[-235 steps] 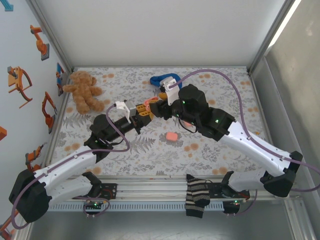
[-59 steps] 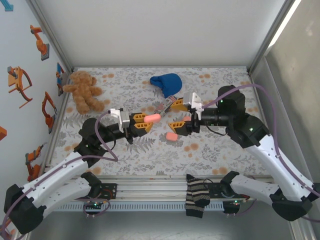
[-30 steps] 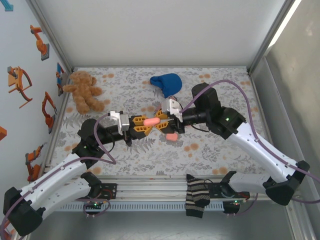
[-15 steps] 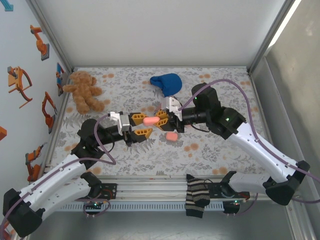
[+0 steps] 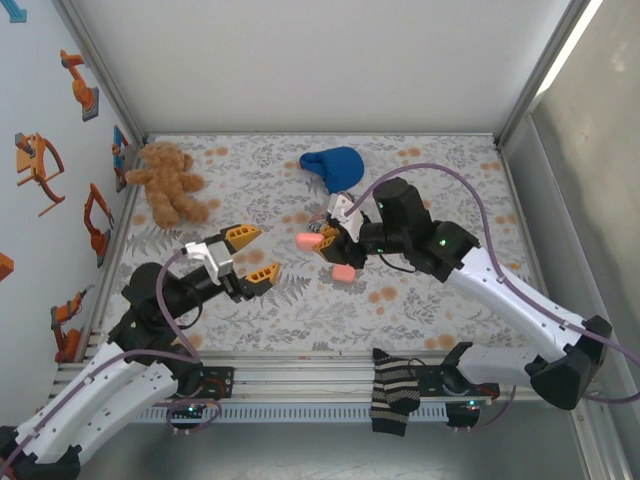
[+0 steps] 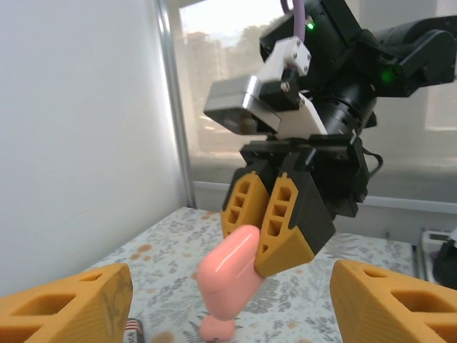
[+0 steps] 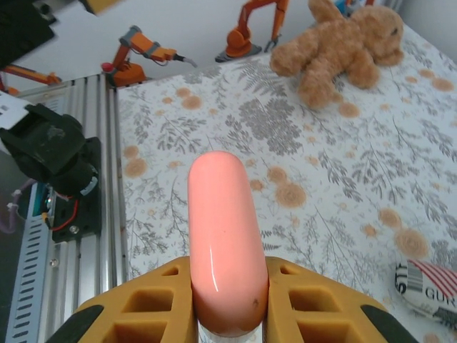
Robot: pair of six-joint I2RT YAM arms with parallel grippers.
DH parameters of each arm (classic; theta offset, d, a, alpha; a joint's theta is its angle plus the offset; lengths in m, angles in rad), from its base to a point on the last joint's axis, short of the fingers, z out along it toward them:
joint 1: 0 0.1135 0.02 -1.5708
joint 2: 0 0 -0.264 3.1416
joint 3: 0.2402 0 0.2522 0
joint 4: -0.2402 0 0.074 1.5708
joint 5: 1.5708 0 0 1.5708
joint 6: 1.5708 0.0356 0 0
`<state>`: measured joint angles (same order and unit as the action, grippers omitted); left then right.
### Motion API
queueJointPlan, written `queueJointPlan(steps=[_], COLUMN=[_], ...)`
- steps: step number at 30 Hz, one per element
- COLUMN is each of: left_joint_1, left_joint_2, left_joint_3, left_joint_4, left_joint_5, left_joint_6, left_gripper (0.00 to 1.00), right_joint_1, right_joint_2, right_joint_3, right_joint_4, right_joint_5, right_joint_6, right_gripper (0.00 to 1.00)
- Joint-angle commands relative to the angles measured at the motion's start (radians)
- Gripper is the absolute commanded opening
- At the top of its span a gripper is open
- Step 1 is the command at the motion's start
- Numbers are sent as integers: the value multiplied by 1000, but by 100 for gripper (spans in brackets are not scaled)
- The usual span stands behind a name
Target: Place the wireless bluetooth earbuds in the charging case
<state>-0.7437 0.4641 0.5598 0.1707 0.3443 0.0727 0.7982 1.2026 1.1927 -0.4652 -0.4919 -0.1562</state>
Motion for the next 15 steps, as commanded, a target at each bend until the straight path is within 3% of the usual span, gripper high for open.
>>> queueJointPlan(steps=[1,6,15], left_joint_1=[0,1,1], left_joint_2=[-65,-137,-152], left_joint_3=[-15,-18,-29], left_joint_4=[-117,-185,-231], left_joint_5=[-159,-234,-311], left_joint_6=[49,65,54], left_gripper=[74,79,85], right_joint_1=[4,2,3], right_joint_2=[10,37,131], right_joint_3=[-23,-60,-191], right_joint_4=[-32,-95,-123], right_joint_5=[69,112,8], right_joint_6=[86,209,384], right_gripper=[10,10,10])
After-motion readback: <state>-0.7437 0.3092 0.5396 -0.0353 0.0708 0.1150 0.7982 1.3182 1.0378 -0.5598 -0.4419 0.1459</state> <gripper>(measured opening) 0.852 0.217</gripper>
